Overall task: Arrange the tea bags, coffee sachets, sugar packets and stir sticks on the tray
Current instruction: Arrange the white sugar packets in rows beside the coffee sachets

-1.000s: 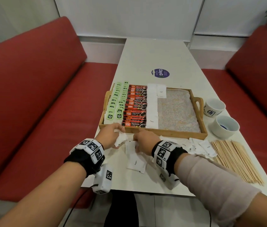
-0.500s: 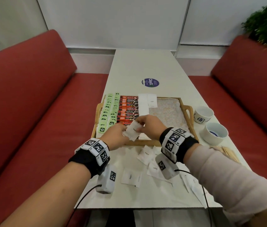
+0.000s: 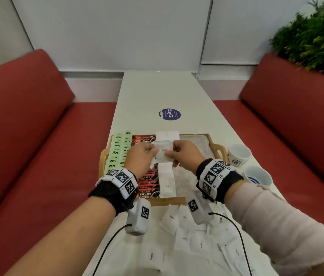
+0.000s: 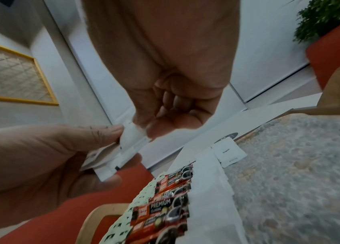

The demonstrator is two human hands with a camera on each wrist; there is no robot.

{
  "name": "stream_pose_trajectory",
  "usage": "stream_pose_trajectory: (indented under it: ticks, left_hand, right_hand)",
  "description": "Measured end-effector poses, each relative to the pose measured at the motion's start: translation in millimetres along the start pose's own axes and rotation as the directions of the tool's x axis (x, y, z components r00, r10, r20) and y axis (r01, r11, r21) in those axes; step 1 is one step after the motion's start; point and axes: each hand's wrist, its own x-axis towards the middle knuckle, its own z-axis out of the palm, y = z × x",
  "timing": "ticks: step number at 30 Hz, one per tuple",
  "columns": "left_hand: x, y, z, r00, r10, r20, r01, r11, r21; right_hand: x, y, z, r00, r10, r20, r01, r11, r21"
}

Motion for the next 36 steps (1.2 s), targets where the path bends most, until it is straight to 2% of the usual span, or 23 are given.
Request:
stream_pose_trajectory:
  ticks: [3, 9, 17, 25, 30, 33, 36]
  left_hand:
    - [20, 0, 4, 1.000, 0.002, -0.019, -0.002, 1.000, -0.019]
    - [49, -13, 5, 0.999, -0.029, -0.029, 0.028, 0.998, -0.052]
    - [73, -22, 11, 0.998, -0.035, -0.046, 0.032, 0.997, -0.077]
    - [83, -26, 19, 0.997, -0.064, -0.040, 0.059, 0.992, -0.113]
    - [86, -31, 21, 0.997, -0.072, -0.036, 0.066, 0.989, -0.134]
    - [88, -34, 22, 0.998, -0.061, -0.031, 0.056, 0.990, -0.133]
    - [88, -36, 22, 0.998, -0.059, -0.038, 0.053, 0.986, -0.158]
  right_hand:
    - [21, 6, -7, 0.999, 0.036, -0.027, -0.035, 0.999, 0.018]
    - [64, 40, -22, 0.961, 0.241, -0.136, -0.242, 0.970, 0.011]
    - [99, 67, -17, 0.906, 0.412, -0.095, -0.412, 0.911, 0.029]
    - [123, 73, -7, 0.893, 0.448, -0.055, -0.450, 0.891, -0.050]
    - [133, 76, -4, 0.870, 0.492, -0.034, -0.491, 0.870, 0.038]
    - [138, 79, -2, 0.869, 0.493, -0.031, -0.493, 0.870, 0.007]
    - [143, 84, 0, 0.890, 0.455, -0.032, -0.456, 0.886, -0.086]
